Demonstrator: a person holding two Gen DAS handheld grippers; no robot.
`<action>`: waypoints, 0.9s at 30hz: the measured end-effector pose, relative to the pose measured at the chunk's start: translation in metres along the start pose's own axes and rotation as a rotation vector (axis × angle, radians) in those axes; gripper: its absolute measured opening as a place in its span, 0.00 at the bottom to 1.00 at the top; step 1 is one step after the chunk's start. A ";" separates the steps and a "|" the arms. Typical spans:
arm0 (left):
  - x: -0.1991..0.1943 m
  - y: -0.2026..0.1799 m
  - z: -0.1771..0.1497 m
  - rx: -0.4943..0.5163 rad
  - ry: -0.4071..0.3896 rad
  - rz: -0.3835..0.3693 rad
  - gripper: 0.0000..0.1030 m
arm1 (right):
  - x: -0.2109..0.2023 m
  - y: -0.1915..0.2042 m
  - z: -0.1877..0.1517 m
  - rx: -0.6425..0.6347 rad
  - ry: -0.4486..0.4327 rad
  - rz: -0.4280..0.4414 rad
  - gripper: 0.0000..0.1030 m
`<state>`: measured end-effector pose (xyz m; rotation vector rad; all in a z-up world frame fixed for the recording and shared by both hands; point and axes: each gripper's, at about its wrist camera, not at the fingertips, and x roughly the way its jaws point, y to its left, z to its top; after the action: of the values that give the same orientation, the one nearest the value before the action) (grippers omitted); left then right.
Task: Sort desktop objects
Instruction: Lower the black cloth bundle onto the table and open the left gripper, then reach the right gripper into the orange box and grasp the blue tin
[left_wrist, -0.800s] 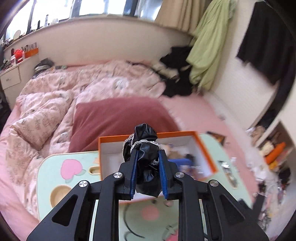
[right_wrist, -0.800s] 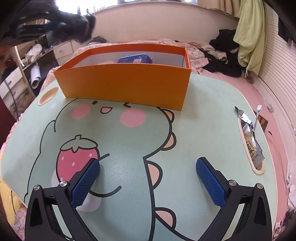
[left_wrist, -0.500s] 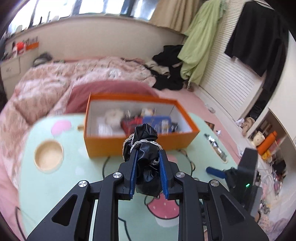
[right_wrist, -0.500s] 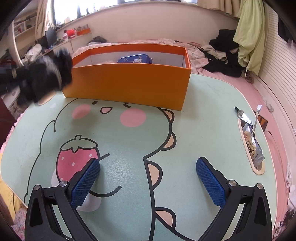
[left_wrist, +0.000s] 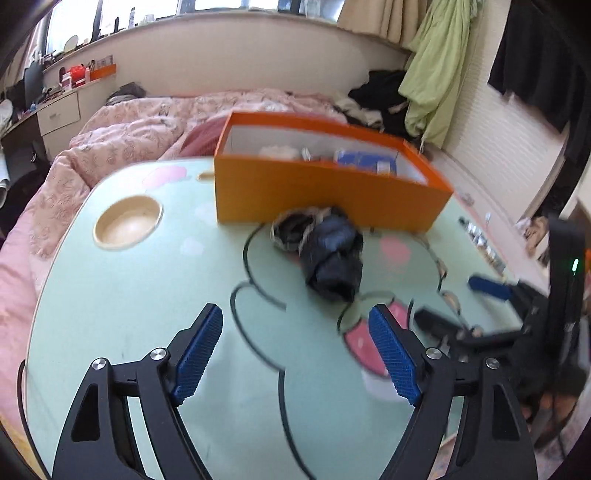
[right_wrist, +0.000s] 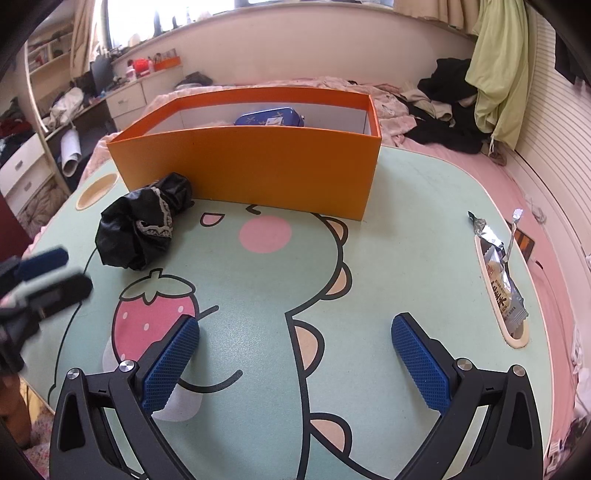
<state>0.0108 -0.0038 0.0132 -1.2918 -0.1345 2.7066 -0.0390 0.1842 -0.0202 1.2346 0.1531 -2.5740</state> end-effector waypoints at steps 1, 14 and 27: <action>0.002 0.000 -0.003 0.015 0.006 0.017 0.82 | 0.000 0.000 0.000 -0.001 -0.001 -0.001 1.00; 0.007 -0.005 -0.007 0.083 0.022 0.114 1.00 | -0.001 0.001 0.000 -0.003 -0.001 -0.003 1.00; 0.007 -0.007 -0.007 0.082 0.022 0.115 1.00 | -0.001 0.000 0.000 -0.003 -0.001 -0.003 1.00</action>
<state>0.0125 0.0042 0.0045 -1.3452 0.0551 2.7590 -0.0384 0.1846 -0.0194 1.2329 0.1594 -2.5760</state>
